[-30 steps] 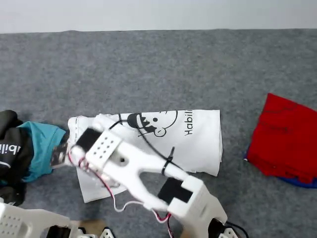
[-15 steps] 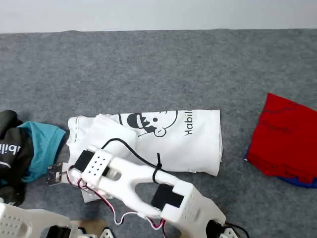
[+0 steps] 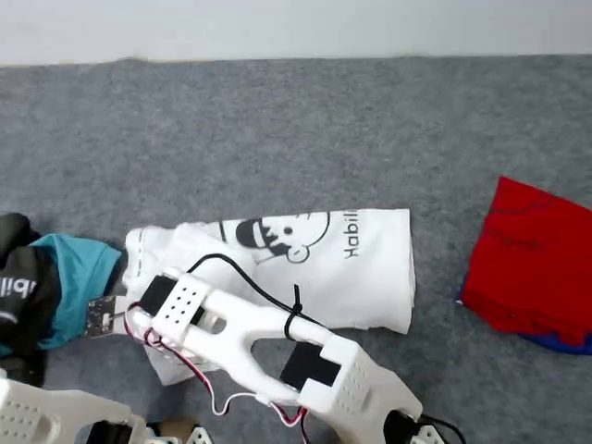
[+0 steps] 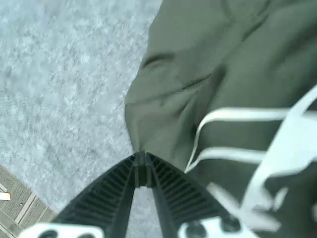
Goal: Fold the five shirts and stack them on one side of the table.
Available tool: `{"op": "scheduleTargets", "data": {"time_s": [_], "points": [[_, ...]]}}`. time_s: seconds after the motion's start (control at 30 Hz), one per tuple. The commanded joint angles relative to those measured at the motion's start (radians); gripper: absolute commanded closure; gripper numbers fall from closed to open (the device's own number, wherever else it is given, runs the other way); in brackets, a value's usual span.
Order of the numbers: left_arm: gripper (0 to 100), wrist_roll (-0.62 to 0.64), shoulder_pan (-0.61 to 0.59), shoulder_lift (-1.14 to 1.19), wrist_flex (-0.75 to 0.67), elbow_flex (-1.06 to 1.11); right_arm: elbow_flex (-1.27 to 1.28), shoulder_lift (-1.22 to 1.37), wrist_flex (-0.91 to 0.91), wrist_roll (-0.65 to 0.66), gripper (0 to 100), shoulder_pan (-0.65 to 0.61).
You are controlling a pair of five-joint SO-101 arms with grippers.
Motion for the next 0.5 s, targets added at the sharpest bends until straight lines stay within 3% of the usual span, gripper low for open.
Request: {"op": "scheduleTargets", "data": {"time_s": [0.0,0.33,0.47], "points": [[99,-0.006,0.005,-0.014,-0.017,-0.01,-0.044,0.012,0.035,0.0,99.0,-0.022],[99,-0.006,0.008,-0.012,-0.017,-0.01,-0.44,0.019,0.246,0.0,98.8,0.076],[99,-0.006,0.009,-0.012,-0.017,-0.01,-0.486,0.022,0.274,0.0,98.8,0.101]]}}
